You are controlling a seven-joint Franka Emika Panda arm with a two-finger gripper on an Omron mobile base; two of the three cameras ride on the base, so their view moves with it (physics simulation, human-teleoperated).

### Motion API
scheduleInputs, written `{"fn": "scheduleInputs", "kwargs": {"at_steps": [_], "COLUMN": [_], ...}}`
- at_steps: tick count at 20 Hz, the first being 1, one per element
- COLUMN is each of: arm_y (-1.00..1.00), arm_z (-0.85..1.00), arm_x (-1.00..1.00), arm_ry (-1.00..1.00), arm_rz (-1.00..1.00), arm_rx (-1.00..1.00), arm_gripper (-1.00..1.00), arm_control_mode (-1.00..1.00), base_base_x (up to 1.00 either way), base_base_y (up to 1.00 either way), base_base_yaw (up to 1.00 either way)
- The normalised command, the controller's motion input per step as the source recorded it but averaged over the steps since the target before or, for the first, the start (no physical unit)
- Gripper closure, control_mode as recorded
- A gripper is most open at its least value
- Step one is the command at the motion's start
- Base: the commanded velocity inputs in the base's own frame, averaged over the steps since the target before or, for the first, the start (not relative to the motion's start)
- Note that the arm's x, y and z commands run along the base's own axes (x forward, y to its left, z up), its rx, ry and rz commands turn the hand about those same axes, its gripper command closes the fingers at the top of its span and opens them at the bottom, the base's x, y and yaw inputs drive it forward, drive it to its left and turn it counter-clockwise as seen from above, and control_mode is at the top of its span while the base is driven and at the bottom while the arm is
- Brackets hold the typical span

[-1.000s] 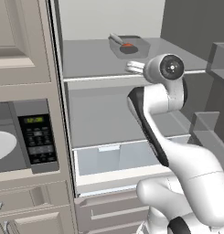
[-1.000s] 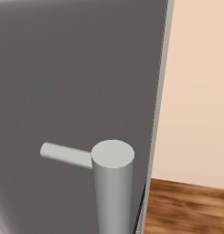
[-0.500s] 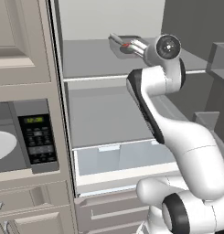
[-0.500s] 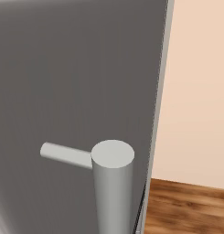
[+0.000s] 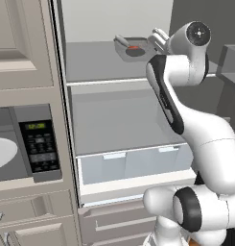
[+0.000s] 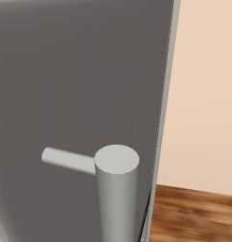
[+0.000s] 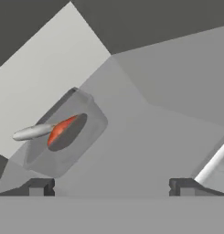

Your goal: Place the tupperware containing the fish and sweet potato meal in the microwave. Close the microwave door and press the start button to reheat the meal.

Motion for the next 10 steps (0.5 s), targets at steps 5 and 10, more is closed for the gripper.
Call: {"fn": "scheduleInputs", "kwargs": {"at_steps": [5, 10], "arm_y": [0.31, 0.31], "arm_z": [-0.01, 0.0], "arm_x": [0.41, 0.53], "arm_ry": [0.04, 0.11], "arm_rz": [0.0, 0.01], "arm_rx": [0.0, 0.0], "arm_gripper": [-1.0, -1.0], "arm_control_mode": [-1.0, -1.0], "base_base_x": [0.0, 0.0], "base_base_y": [0.0, 0.0], "base_base_yaw": [0.0, 0.0]}}
